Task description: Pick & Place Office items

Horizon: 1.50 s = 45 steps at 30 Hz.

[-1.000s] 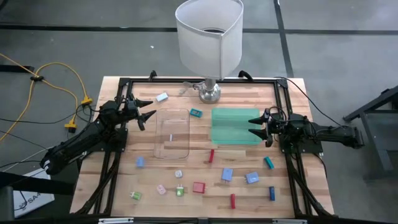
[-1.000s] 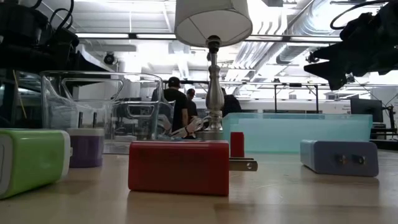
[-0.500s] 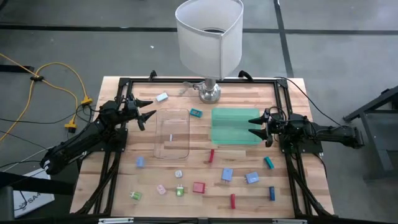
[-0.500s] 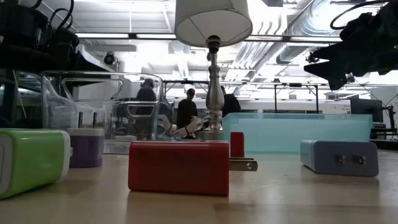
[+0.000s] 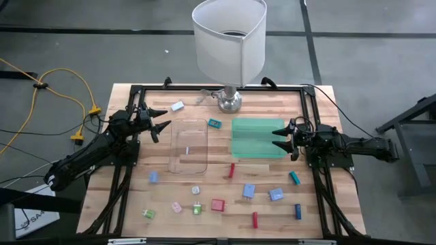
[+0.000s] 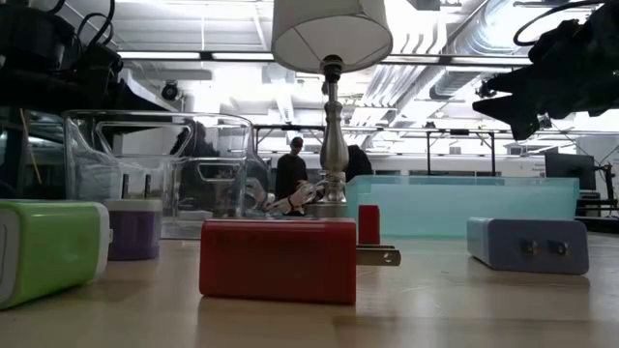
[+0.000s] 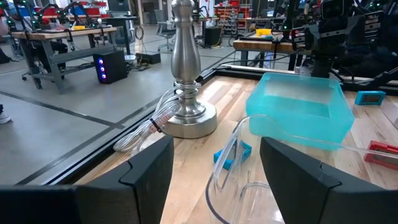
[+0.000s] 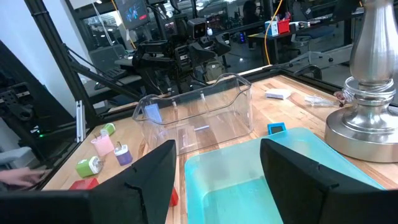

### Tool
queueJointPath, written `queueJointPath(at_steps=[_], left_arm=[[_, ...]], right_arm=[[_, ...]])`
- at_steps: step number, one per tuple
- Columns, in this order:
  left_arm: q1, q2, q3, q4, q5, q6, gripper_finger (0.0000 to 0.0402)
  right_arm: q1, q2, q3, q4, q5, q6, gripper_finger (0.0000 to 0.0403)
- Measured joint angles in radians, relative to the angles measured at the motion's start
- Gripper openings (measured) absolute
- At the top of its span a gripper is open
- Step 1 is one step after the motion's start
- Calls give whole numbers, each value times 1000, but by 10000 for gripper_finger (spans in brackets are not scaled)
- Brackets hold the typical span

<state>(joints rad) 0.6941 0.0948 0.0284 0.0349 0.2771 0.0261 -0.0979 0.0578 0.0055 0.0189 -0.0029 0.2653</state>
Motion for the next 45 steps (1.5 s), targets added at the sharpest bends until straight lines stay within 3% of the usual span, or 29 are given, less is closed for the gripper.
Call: queueJointPath(at_steps=[25, 37, 45], left_arm=[[0, 0, 0, 2, -1, 11, 234], [0, 0, 0, 83, -2, 56, 234], [0, 0, 0, 144, -102, 38, 234]], right_arm=[[0, 0, 0, 0, 0, 0, 221], [0, 0, 0, 0, 0, 0, 221], [0, 0, 0, 0, 0, 0, 221]])
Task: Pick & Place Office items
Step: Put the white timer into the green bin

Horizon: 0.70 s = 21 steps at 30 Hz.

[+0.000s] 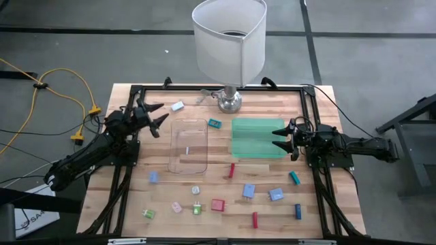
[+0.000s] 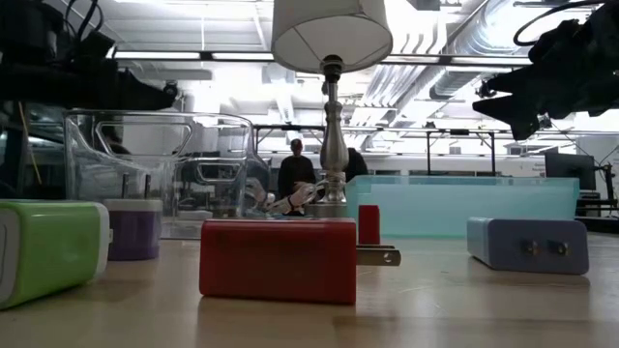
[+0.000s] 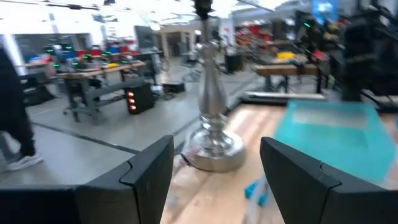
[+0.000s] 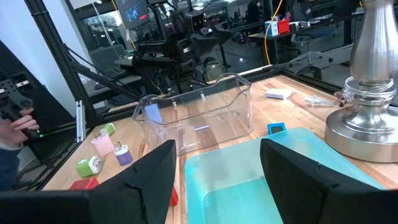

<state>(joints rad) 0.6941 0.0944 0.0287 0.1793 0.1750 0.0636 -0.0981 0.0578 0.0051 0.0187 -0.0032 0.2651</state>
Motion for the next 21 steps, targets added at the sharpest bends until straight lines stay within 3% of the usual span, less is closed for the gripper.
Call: queueJointPath(at_steps=[5, 13, 21], left_arm=[[0, 0, 3, 26, -8, -61, 234], [0, 9, 67, -81, -46, -79, 234], [-5, 213, 237, -205, -132, -49, 234]], right_arm=[[0, 0, 0, 0, 0, 0, 221], [0, 0, 0, 0, 0, 0, 221], [0, 0, 0, 0, 0, 0, 221]])
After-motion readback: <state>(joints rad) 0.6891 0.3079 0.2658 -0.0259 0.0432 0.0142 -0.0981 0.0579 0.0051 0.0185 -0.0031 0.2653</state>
